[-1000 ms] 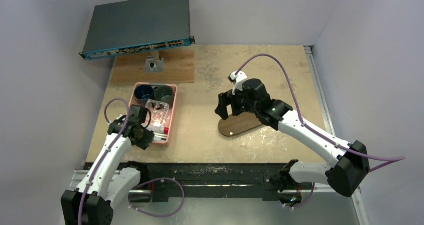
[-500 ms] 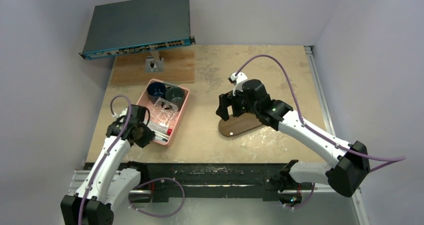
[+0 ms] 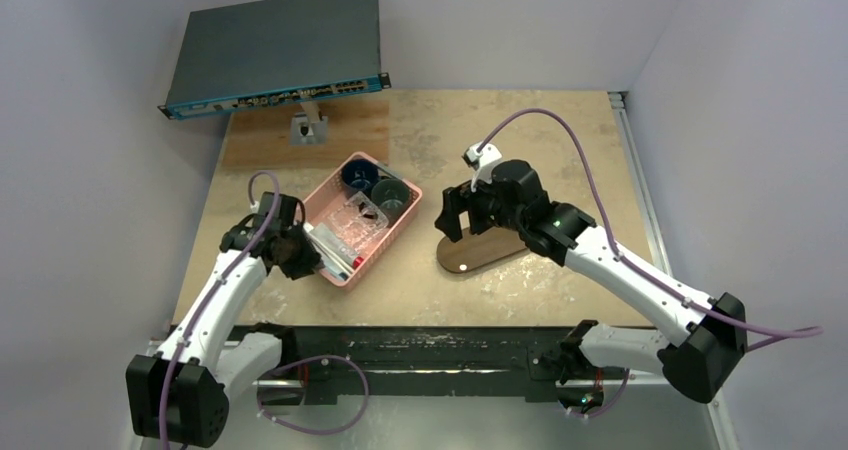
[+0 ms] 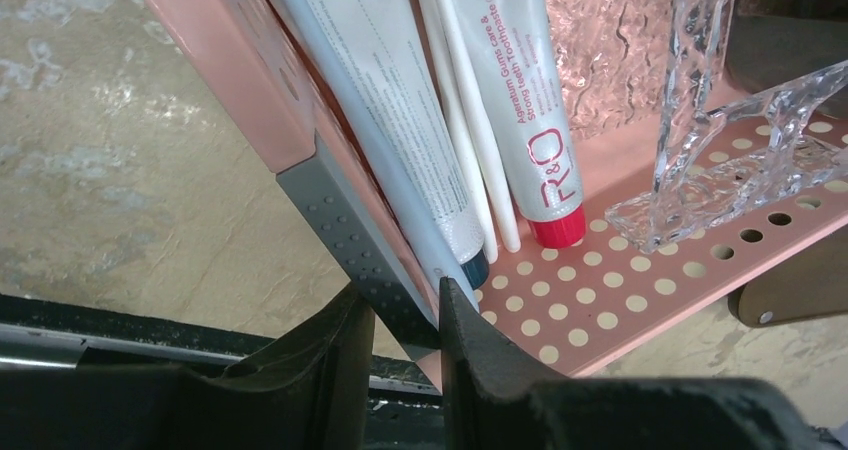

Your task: Prepare toiletry sets of a toothbrush and toothpaste on the tray

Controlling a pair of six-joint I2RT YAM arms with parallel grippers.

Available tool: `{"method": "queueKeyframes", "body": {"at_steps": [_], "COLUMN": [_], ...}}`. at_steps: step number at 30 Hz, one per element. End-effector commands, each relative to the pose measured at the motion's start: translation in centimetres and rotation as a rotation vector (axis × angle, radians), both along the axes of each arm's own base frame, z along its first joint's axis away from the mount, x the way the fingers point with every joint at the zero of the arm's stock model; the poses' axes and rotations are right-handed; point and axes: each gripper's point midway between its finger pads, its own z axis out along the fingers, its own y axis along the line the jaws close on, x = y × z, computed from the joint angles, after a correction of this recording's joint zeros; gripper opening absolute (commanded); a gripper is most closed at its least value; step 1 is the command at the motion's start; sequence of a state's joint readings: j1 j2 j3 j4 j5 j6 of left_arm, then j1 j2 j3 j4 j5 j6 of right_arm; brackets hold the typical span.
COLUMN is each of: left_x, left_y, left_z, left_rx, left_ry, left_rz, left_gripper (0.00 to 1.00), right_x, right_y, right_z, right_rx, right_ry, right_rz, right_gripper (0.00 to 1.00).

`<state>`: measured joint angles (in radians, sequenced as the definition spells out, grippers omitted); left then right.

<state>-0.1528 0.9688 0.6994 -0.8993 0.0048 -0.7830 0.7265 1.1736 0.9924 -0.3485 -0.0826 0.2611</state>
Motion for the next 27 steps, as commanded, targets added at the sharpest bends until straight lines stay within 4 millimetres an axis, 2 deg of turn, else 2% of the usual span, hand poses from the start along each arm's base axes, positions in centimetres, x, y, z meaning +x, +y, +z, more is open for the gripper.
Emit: {"method": "queueKeyframes", "body": {"at_steps": [1, 5, 9, 23, 27], "left_x": [4.0, 5.2, 6.3, 11.3, 12.4], "left_y": [-2.8, -2.8, -4.4, -8.2, -9.7], "left_z": [4.4, 5.3, 6.0, 7.9, 7.6], "left_rx": [-0.085, -0.05, -0.083, -0.049, -0.057], "left_ry": [-0.212, -0.216, -0.212, -0.231, -0.224], "left_rz": [-0.203, -0.249, -0.303, -0.452, -0.502], "left_gripper": [0.0, 0.0, 0.0, 0.0, 0.0], "right_x": [-0.2, -0.3, -0.5, -1.4, -1.6], "right_y": [-0.5, -0.7, -0.8, -1.6, -1.8], "right_z": [1.2, 1.4, 1.5, 1.9, 2.1], "right_rx": [0.016, 0.02, 0.023, 0.041, 0.044], "right_ry": [-0.029, -0.035, -0.036, -0.05, -0.051], "right_rz": [-0.017, -0.022, -0.021, -0.027, -0.026], "right_gripper": [0.88, 0.88, 0.88, 0.88, 0.88]}}
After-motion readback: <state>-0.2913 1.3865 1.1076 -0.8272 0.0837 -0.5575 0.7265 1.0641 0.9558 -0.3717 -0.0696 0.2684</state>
